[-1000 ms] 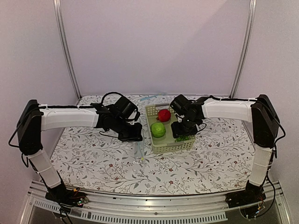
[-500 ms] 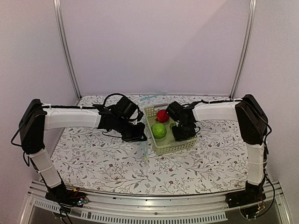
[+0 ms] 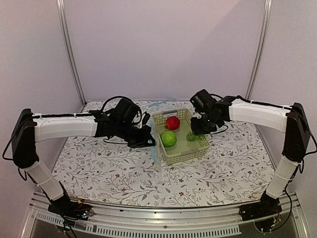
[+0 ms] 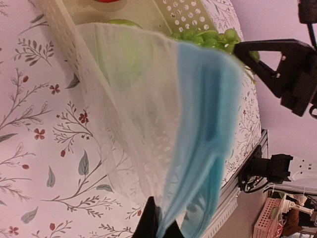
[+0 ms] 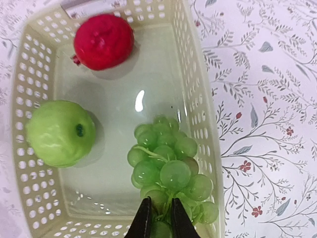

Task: Place the food in the zip-top bag and seal the zipper
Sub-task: Pick up the fake fruit from the bin, then place the fake fruit in the bin, then open the zipper food storage bag at the center of the board.

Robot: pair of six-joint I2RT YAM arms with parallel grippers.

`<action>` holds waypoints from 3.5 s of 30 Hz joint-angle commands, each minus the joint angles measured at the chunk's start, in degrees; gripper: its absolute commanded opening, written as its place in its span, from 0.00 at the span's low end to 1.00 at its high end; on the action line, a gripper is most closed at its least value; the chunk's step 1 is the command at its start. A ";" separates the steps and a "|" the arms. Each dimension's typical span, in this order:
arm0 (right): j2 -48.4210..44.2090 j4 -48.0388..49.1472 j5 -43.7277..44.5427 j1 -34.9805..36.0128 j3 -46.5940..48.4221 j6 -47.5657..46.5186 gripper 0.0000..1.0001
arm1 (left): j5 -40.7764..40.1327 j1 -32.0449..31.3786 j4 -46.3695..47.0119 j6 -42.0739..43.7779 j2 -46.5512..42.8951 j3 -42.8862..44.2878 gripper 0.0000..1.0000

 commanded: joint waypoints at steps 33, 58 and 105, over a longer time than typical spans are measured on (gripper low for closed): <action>-28.57 21.46 -5.60 12.03 -12.45 10.36 0.00 | 4.64 1.83 11.43 -4.47 2.83 -5.33 0.00; -15.33 18.33 -19.74 7.03 -8.49 1.18 0.68 | 3.53 1.41 13.87 -6.65 -0.01 -6.13 0.00; -2.20 16.31 -15.71 13.78 -1.19 7.87 0.00 | 0.32 0.69 12.02 -4.65 -3.80 -8.18 0.66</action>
